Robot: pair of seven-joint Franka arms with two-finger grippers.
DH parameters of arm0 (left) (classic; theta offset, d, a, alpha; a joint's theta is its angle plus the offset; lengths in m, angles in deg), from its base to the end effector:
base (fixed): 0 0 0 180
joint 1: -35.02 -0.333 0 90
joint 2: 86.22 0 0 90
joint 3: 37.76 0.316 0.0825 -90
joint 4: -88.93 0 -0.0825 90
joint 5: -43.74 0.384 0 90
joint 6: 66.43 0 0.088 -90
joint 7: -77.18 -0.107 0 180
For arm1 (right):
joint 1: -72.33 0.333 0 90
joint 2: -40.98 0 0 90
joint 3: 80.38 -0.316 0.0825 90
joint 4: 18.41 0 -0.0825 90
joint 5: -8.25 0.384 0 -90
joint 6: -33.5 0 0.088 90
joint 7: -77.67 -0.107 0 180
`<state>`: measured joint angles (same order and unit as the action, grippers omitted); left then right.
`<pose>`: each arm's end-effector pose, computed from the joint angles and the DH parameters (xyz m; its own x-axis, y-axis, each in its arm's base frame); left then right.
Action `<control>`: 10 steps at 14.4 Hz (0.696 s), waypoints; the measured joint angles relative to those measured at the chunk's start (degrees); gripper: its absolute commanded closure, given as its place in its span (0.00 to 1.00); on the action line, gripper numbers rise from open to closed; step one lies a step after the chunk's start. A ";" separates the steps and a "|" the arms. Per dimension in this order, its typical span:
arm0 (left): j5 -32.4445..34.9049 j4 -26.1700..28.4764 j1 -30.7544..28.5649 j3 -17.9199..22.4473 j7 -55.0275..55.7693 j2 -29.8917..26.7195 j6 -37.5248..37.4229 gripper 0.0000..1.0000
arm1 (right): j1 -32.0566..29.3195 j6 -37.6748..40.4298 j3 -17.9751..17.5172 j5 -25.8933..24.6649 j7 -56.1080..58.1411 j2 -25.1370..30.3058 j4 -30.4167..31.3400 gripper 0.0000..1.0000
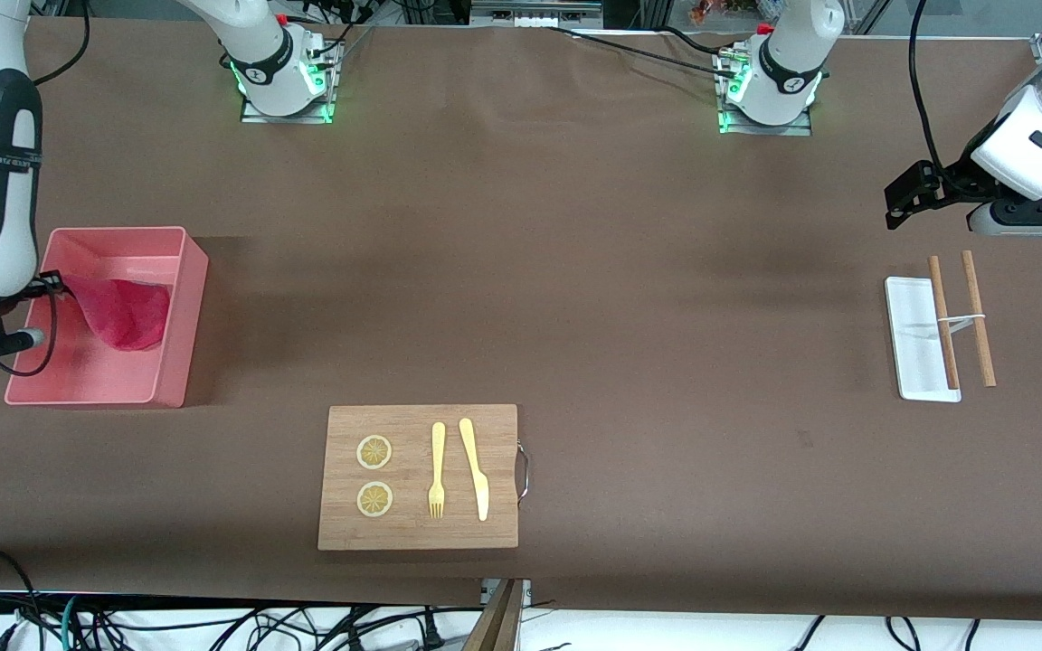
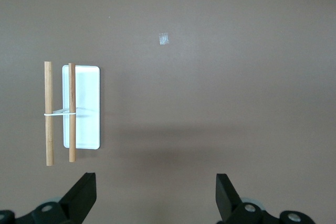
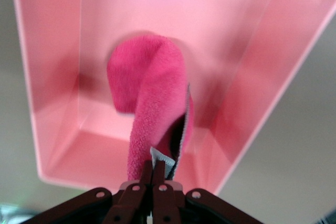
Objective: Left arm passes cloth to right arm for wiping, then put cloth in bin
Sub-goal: 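Lower the cloth into the bin and open the right gripper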
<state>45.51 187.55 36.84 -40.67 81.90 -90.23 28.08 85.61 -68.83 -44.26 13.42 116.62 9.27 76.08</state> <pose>0.5358 -0.0421 0.5982 1.0000 -0.0025 0.0010 -0.0025 -0.9994 -0.0344 0.6041 -0.1984 0.3206 0.8908 0.2482 -0.3806 0.2663 -0.9639 -0.0053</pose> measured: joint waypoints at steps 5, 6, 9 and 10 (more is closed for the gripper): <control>0.00 0.00 0.00 0.00 0.00 0.00 0.00 0.00 | -0.57 -12.24 -4.56 1.50 -3.61 -0.66 8.04 1.00; 0.00 0.00 0.00 0.00 0.00 0.00 0.00 0.00 | -0.62 -13.67 -4.95 2.70 -3.79 -1.13 8.94 0.66; 0.00 0.00 0.00 0.00 0.00 0.00 0.00 0.00 | -0.87 -15.77 -5.73 6.07 -4.64 -2.72 9.91 0.24; 0.00 0.00 0.00 0.00 0.00 0.00 0.00 0.00 | -0.90 -15.86 -5.87 6.18 -5.80 -2.69 9.82 0.00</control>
<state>45.51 187.56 36.83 -40.68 81.90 -90.23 28.08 84.71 -84.69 -50.13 19.60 110.82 6.58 85.90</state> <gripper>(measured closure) 0.000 0.714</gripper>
